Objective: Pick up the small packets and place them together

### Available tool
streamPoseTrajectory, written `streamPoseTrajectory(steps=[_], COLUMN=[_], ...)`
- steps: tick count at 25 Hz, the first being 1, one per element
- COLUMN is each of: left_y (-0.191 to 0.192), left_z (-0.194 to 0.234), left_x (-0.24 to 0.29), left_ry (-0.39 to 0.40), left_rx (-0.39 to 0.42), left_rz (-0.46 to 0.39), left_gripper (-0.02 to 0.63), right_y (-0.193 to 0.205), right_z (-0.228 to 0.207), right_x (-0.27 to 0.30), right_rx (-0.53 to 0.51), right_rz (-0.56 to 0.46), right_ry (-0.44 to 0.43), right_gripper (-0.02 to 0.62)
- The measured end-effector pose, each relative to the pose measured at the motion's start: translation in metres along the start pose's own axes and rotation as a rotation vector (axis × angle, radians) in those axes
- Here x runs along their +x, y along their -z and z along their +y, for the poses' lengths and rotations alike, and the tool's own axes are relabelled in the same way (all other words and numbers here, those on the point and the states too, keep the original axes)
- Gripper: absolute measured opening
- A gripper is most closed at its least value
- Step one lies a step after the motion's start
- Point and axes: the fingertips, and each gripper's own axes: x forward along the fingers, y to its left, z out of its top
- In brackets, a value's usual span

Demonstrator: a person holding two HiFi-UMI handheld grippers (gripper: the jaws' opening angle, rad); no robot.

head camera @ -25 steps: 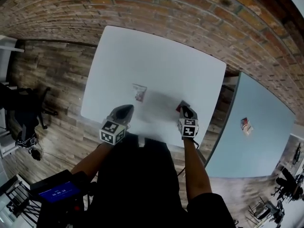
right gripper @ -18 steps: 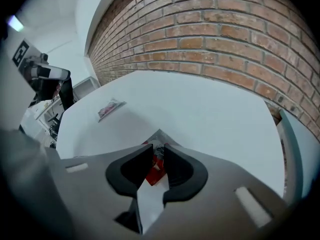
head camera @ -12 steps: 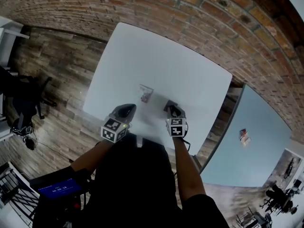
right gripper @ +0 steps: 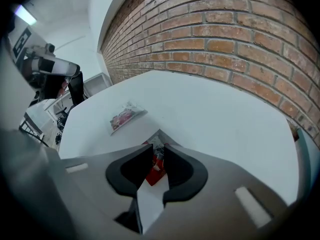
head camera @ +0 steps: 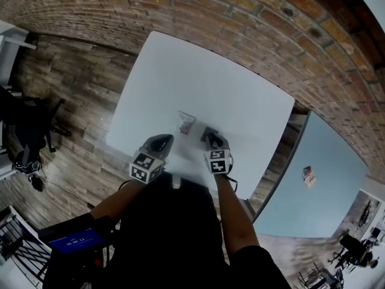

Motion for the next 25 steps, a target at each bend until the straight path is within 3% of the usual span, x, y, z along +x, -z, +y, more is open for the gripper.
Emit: streamPoseTrajectory(steps=[6, 12, 14, 17, 18, 22, 25], left_y=[-0.004, -0.038, -0.062, -0.1, -0.112, -0.15, -0.166], left_z=[0.005, 0.013, 0.009, -0.007, -0.013, -0.032, -0.04], left_x=[0.0, -0.004, -0.01, -0.031, -0.04, -0.073, -0.087], left_ry=[0.014, 0.03, 0.047, 0.074, 0.087, 0.114, 0.105], left_rx=[-0.008, -0.012, 0.007, 0.067, 0.075, 0.045, 0.105], left_rz=[-0.004, -0.079, -0.134, -0.218, -0.25, -0.379, -0.452], left_gripper=[0.0, 0.0, 0.0, 0.0, 0.0, 0.0, 0.0], right_y=[-0.008, -0.053, -0.077, -0.115, -0.132, -0.192, -0.222], right_z=[0.004, 0.004, -0.001, -0.006, -0.001, 0.019, 0.026], right_x=[-0.004, -0.057, -0.093, -0.161, -0.186, -0.265, -0.292], right_rx=[0.006, 0.086, 0.158, 0.373, 0.402, 0.287, 0.19], right_rz=[-0.028, -0.237, -0.339, -0.481, -0.546, -0.752, -0.826], right_ry=[-0.017, 0.002, 0.046, 0.11, 0.107, 0.147, 0.203], right_gripper=[0.085, 0.072, 0.003, 0.002, 0.002, 0.0, 0.0])
